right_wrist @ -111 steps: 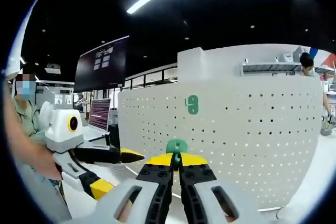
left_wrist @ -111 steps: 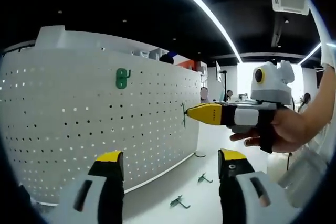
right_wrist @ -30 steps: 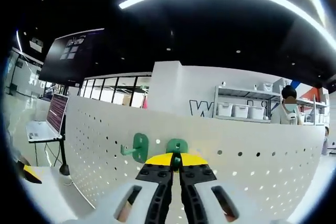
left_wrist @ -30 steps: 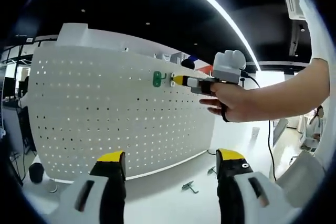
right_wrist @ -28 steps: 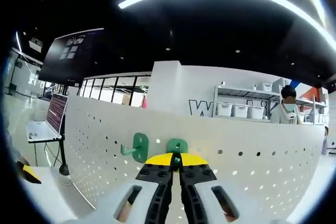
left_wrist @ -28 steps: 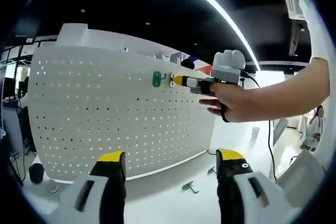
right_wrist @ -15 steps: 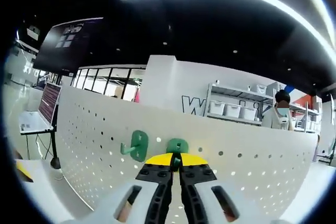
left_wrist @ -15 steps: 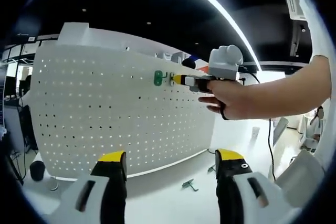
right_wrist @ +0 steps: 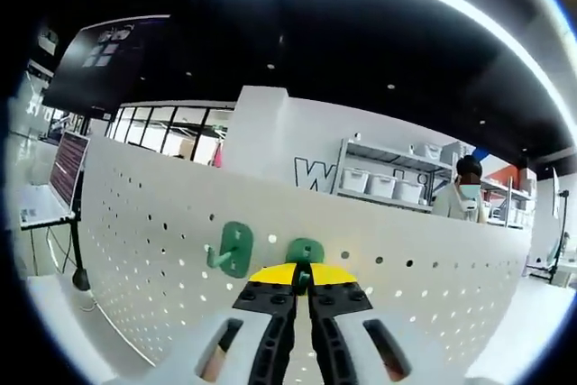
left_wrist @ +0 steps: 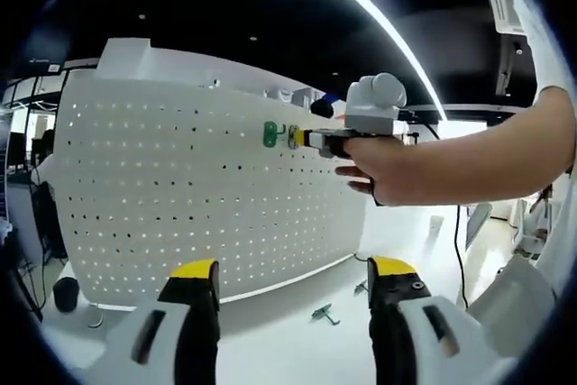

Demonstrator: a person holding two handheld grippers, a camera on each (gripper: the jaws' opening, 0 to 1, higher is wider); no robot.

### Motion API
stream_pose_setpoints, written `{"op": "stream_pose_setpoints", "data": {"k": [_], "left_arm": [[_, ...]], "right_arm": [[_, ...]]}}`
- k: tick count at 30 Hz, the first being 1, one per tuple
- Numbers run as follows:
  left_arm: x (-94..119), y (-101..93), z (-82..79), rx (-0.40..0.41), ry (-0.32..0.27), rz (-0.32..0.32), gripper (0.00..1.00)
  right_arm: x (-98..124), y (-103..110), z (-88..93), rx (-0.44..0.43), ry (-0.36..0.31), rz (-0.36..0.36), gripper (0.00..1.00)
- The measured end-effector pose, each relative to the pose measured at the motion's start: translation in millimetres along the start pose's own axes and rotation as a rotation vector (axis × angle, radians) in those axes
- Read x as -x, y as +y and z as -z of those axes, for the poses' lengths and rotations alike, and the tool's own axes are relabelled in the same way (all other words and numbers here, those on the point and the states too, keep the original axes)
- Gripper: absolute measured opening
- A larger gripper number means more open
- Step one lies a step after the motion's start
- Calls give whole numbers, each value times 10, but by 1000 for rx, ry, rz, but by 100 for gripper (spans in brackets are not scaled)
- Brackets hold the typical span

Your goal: Insert the hook assembly into the mounting plate slot until the hook locks in place.

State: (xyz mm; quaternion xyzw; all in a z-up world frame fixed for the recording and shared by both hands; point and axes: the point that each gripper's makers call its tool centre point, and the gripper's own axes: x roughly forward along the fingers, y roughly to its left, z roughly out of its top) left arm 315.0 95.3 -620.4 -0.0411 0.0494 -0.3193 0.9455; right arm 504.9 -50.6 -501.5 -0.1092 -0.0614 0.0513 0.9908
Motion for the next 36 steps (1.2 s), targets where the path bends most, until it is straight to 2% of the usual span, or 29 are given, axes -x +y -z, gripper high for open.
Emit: {"op": "stream_pose_setpoints", "data": {"k": [1, 12, 19, 26, 29, 36], "left_arm": [[1, -5, -3, -3, 1, 2, 68], [14, 11, 6, 3, -6, 0, 67], [10, -10, 1, 1, -3, 3, 68], [11, -20, 4, 3, -6, 0, 68], [12, -30, 20, 1, -2, 2, 69], [4, -31, 24, -4, -3, -2, 70]], "right_arm": [[-4, -4, 3, -27, 1, 9, 2], [18, -7, 3, -24, 1, -4, 3], [51, 60, 9, -25, 2, -61, 9], [117, 108, 55, -93, -12, -133, 31], [139, 119, 60, -100, -13, -149, 42], [206, 197, 75, -126, -27, -189, 61]]}}
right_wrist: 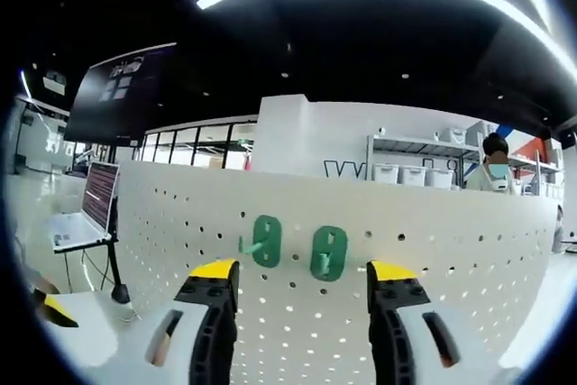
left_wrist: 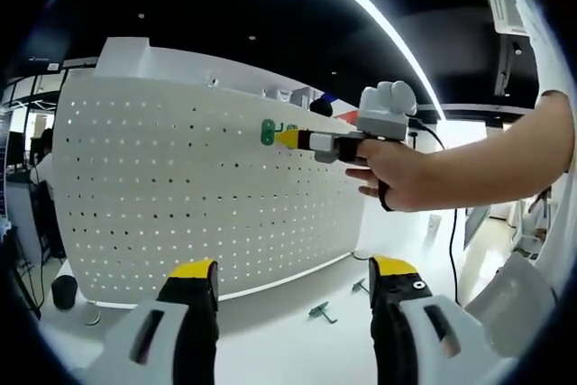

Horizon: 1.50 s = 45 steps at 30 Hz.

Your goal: Insert the hook assembly into the mounting plate slot until the hook locks in place.

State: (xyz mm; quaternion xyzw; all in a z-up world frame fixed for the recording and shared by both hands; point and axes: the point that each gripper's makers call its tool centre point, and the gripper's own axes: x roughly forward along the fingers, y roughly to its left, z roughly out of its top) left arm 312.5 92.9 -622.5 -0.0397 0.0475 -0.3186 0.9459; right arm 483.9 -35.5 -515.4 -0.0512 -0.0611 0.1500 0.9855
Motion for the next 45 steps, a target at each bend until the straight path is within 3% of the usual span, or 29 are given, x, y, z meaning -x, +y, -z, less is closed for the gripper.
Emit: {"op": "stream_pose_setpoints", "data": {"k": [4, 11, 17, 22, 35, 45], "left_arm": [[-3, -10, -3, 3, -4, -1, 71], [-1, -14, -2, 0, -2, -1, 71], [-10, -25, -12, 13, -10, -5, 71], [-25, -63, 8, 5, -7, -1, 71], [-31, -46, -20, 4, -14, -4, 71], [-32, -49, -33, 12, -15, -1, 71]], "right_arm": [[7, -15, 17, -11, 2, 9, 66], [12, -23, -18, -21, -11, 1, 64], [70, 7, -48, -55, -41, -69, 62], [133, 35, -73, -154, -67, -153, 62], [233, 34, -93, -150, -83, -211, 59], [469, 116, 54, -97, -48, -279, 59]]}}
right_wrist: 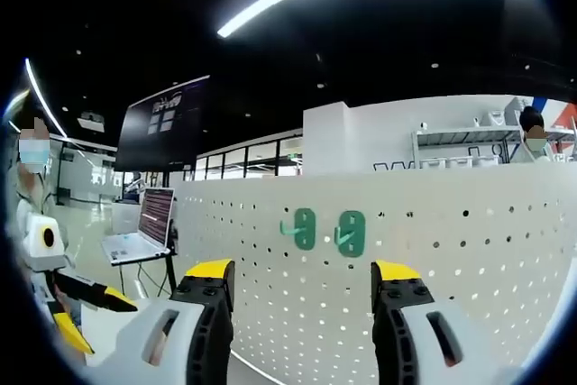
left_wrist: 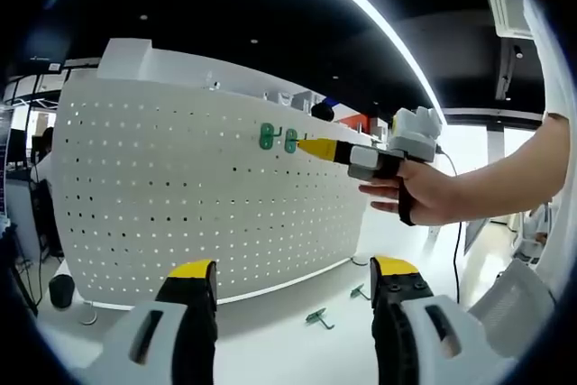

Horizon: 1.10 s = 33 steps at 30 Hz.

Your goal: Insert the hook assembly into the mounting plate slot until the hook locks in place.

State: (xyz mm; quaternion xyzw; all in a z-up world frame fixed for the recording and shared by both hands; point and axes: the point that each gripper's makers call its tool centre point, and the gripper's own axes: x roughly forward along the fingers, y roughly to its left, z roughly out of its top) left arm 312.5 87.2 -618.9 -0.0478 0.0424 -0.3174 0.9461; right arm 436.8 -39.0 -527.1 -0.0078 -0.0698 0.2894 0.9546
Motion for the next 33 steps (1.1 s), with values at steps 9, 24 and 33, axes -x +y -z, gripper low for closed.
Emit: {"op": "stream_pose_setpoints", "data": {"k": [9, 24, 33], "left_arm": [[-4, -24, -7, -1, 3, 10, 72], [18, 31, 21, 11, -7, -5, 74], [30, 45, 39, 6, -7, -11, 77]], "right_arm": [[203, 38, 132, 26, 36, -36, 59], [568, 57, 342, 30, 65, -55, 60], [808, 110, 433, 44, 77, -65, 64]]}}
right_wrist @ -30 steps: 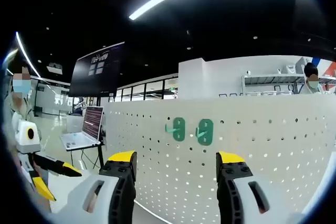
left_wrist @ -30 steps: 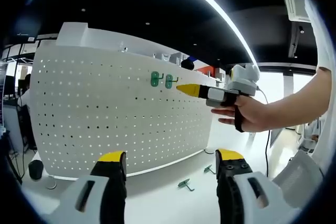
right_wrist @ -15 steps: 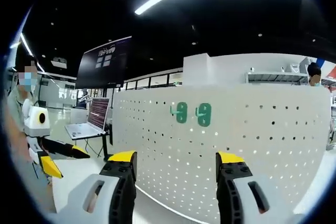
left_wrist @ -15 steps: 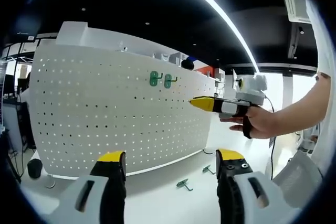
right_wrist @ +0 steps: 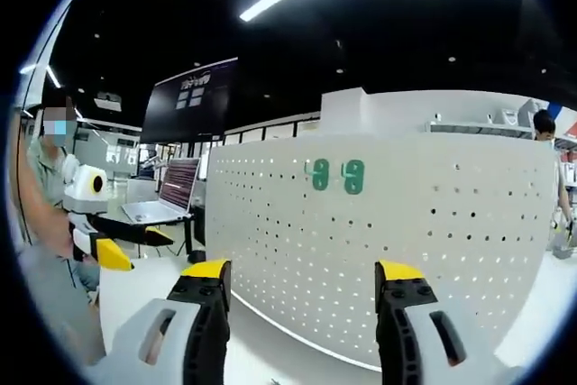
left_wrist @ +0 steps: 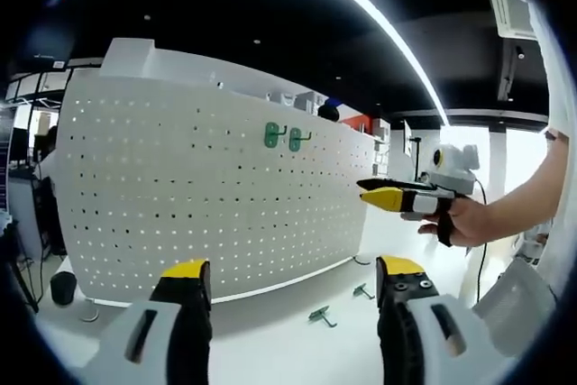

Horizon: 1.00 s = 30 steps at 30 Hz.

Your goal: Insert the hook assembly into the mounting plate slot until the hook locks in place.

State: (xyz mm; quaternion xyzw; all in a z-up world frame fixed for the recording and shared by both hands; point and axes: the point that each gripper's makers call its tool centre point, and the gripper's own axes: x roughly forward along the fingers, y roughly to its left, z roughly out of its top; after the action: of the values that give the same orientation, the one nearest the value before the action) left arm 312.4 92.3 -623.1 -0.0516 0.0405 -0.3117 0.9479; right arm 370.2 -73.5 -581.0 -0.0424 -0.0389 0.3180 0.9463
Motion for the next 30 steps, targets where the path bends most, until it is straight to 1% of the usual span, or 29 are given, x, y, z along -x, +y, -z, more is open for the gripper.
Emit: {"op": "stream_pose_setpoints", "data": {"k": [5, 11, 14, 30], "left_arm": [[2, -25, 3, -8, 7, 6, 78], [22, 0, 16, -9, 5, -1, 78], [35, 10, 24, -3, 2, -5, 78], [107, 3, 84, -6, 17, 4, 80]], "right_arm": [[92, 16, 66, -3, 9, 10, 64], [220, 70, 121, -2, 16, 9, 64], [295, 88, 180, -9, 26, 16, 65], [582, 119, 362, -23, 45, 41, 68]]}}
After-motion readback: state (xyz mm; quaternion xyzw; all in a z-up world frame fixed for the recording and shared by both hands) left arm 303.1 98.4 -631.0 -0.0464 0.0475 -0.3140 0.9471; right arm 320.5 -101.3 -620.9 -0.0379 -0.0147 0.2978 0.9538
